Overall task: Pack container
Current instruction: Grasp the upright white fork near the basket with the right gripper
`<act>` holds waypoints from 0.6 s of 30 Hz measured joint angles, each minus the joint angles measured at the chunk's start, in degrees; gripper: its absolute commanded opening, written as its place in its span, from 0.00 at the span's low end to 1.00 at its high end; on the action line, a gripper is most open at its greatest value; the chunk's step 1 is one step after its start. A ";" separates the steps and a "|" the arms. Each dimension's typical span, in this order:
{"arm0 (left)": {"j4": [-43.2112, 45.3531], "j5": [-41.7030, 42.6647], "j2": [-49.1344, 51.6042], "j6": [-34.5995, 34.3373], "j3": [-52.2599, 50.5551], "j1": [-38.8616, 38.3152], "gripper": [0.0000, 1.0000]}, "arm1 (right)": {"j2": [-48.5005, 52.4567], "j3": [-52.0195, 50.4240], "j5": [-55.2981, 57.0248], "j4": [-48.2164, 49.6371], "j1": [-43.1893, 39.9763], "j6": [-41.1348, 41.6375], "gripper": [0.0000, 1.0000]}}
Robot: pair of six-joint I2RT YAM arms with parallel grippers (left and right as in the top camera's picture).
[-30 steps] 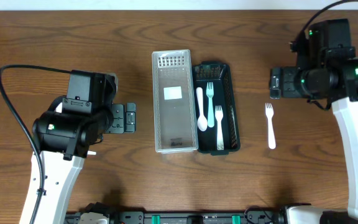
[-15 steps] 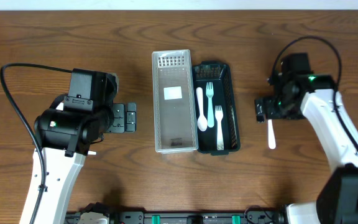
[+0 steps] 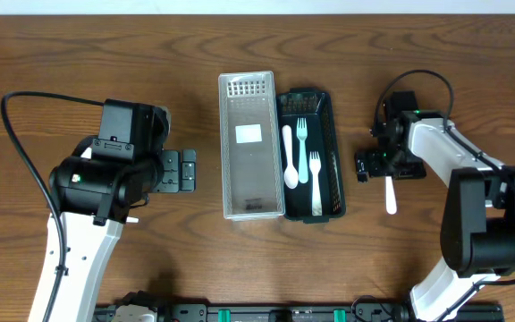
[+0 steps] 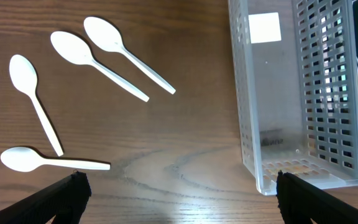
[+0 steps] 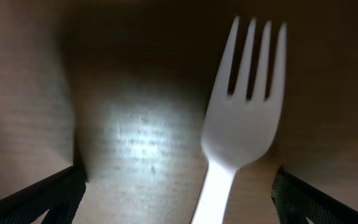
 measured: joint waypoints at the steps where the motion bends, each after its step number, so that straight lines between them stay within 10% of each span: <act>1: 0.00 0.00 0.00 0.00 0.00 0.00 0.98 | 0.09 0.11 0.00 0.55 -0.02 0.02 0.99; 13: 0.00 0.00 0.00 0.00 0.00 0.00 0.98 | 0.26 0.26 -0.07 4.79 -2.34 -0.02 0.95; 18: 0.00 0.00 0.00 0.00 0.00 0.00 0.98 | 0.33 0.26 -0.31 6.29 -2.56 -0.59 0.79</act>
